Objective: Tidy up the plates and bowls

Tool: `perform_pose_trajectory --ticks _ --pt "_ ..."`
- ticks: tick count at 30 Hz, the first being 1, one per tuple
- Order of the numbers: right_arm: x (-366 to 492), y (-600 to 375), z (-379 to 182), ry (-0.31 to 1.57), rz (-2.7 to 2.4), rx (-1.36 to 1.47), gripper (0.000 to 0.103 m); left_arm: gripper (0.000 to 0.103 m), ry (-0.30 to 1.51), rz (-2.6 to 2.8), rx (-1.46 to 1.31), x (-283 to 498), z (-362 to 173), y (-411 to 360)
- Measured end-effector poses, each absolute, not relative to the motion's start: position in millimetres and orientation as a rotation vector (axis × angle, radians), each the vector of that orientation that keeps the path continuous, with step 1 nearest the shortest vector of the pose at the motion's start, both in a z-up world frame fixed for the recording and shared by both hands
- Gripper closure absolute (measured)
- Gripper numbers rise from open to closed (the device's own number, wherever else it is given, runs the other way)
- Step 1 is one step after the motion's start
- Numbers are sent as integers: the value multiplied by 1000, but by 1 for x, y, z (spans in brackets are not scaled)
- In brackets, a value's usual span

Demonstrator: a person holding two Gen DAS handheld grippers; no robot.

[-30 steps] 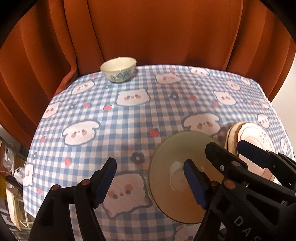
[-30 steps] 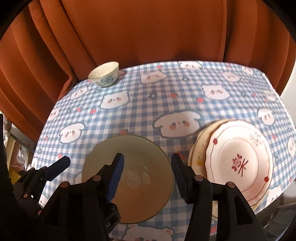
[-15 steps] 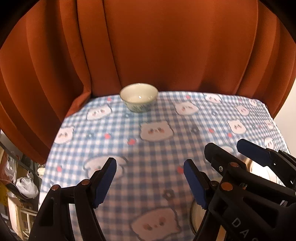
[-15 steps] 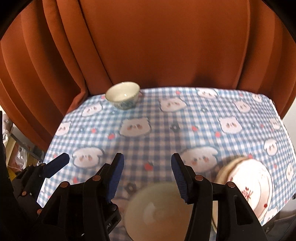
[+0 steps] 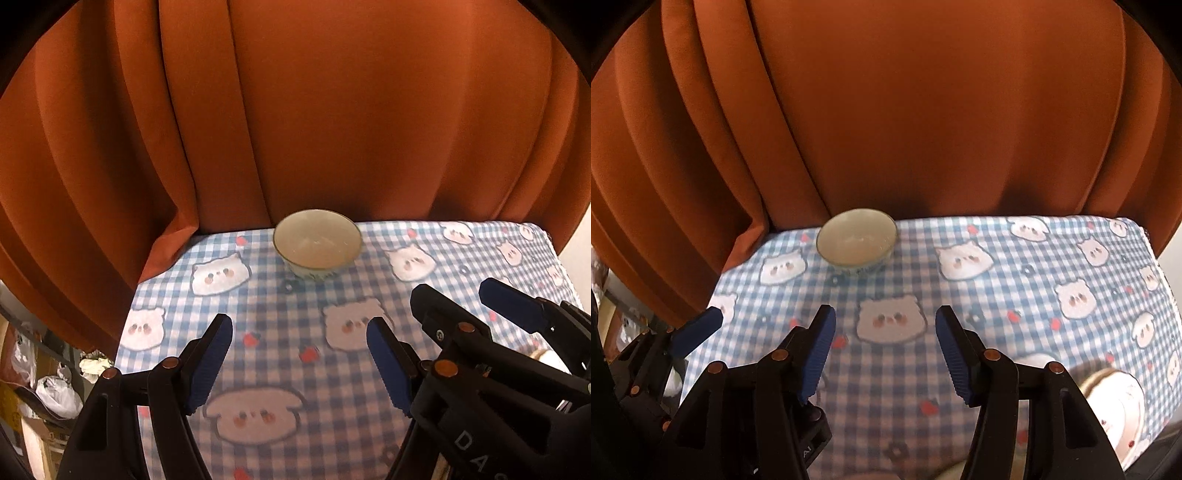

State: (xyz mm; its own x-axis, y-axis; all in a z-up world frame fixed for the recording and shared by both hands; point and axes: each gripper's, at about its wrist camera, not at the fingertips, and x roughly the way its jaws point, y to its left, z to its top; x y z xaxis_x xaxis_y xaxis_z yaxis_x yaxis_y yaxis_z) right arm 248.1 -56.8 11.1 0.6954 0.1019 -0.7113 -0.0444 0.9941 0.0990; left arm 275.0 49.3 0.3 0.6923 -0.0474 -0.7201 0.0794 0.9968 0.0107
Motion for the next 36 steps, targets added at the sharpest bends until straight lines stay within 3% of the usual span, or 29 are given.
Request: perform_pose_trajectory --ticks 16,28,33,36 --pt "357 -36 -13 790 13 125 42 26 810 -75 40 385 -23 68" --pt "434 -39 -64 818 -35 105 43 28 822 -63 73 455 -78 58" --pt "450 -44 -82 825 -58 120 44 37 846 -76 57 468 -95 56" --pt "456 -46 -89 833 -71 122 51 47 858 -84 46 473 -102 55"
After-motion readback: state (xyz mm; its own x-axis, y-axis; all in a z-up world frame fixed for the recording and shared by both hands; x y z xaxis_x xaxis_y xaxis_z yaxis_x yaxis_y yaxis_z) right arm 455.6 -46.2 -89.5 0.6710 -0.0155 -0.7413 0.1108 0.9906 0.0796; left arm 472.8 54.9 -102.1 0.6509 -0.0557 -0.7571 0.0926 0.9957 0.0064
